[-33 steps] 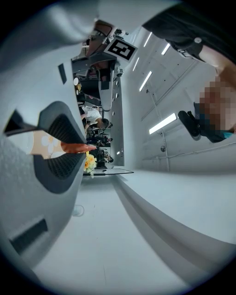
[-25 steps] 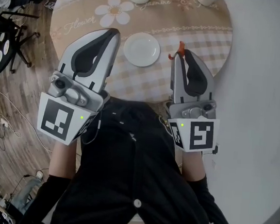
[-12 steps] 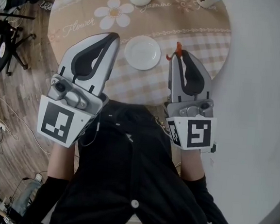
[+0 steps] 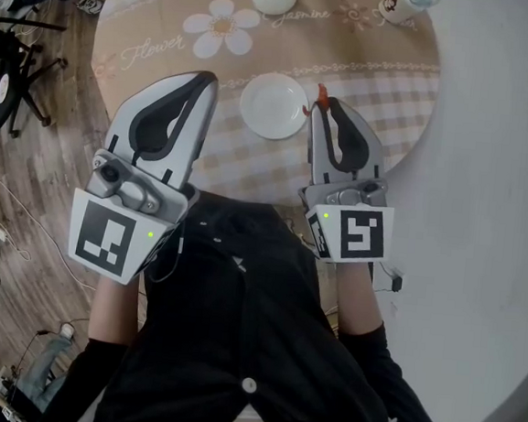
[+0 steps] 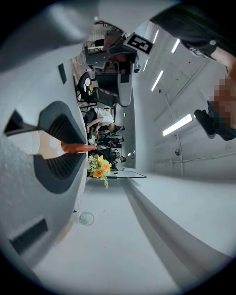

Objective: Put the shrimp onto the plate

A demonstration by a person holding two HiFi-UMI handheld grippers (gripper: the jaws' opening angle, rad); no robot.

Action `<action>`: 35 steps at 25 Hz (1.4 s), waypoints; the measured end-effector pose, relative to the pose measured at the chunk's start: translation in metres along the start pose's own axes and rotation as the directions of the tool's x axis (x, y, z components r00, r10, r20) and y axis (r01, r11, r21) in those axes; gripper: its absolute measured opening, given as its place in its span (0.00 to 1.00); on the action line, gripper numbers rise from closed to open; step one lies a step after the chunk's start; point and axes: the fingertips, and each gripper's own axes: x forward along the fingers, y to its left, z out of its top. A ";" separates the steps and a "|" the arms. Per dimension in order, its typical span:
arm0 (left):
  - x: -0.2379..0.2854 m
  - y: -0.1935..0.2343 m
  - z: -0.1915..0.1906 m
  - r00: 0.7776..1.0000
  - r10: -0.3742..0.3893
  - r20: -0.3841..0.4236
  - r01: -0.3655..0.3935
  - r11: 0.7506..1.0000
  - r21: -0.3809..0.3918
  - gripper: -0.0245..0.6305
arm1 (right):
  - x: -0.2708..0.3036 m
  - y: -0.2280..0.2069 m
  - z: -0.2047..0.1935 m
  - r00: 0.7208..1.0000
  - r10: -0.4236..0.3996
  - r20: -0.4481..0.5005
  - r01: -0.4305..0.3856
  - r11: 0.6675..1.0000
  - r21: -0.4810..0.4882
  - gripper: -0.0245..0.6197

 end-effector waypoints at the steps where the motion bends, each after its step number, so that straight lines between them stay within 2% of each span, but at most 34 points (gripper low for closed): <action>1: -0.001 0.002 -0.001 1.000 0.005 -0.002 -0.005 1.000 -0.001 0.04 | 0.004 0.001 -0.005 1.000 0.005 -0.012 -0.005 1.000 0.002 0.11; 10: -0.008 0.018 -0.010 0.998 0.051 -0.023 -0.052 0.999 -0.017 0.04 | 0.036 0.013 -0.061 0.989 0.055 -0.134 -0.054 0.998 0.011 0.11; 19: -0.011 0.025 -0.015 0.996 0.077 -0.036 -0.078 0.997 -0.023 0.04 | 0.059 0.015 -0.120 0.962 0.080 -0.261 -0.084 0.996 -0.002 0.11; 31: -0.006 0.026 -0.019 0.995 0.086 -0.046 -0.087 0.996 -0.027 0.04 | 0.073 0.024 -0.191 0.899 0.123 -0.421 -0.148 0.989 -0.027 0.11; 35: -0.005 0.026 -0.019 0.995 0.085 -0.050 -0.086 0.996 -0.027 0.04 | 0.075 0.030 -0.211 0.868 0.142 -0.477 -0.189 0.981 -0.052 0.11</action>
